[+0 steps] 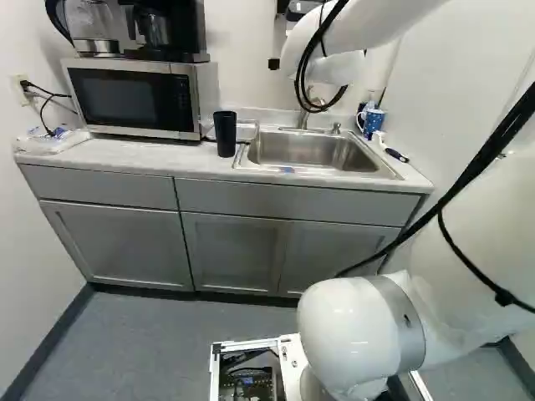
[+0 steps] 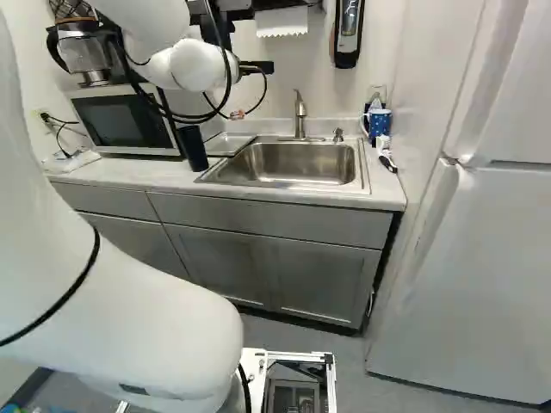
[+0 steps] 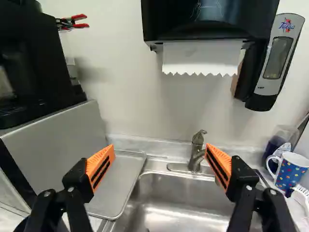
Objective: Rinse the cup and place it in the tray
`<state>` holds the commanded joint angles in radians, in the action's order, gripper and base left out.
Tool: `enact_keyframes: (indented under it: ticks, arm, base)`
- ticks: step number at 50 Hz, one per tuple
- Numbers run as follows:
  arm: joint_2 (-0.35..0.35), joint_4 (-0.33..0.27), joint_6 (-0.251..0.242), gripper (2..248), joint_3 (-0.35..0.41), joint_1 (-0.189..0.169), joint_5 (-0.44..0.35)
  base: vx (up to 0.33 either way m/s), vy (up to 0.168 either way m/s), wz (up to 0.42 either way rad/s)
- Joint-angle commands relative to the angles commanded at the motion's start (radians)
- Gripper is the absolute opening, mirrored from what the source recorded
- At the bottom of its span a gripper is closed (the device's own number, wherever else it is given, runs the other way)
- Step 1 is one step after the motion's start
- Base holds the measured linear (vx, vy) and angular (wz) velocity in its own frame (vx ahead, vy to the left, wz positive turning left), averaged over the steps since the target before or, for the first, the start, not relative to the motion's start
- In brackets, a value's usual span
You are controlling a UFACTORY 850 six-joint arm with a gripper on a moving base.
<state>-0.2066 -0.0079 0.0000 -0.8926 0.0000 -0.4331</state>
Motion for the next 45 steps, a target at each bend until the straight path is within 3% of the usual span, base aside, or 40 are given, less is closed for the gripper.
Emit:
enact_keyframes:
  ticks: [45]
  arm:
    - [0.000,0.000,0.000,247,0.000,0.000,0.000]
  base:
    - [0.047,-0.086,0.096]
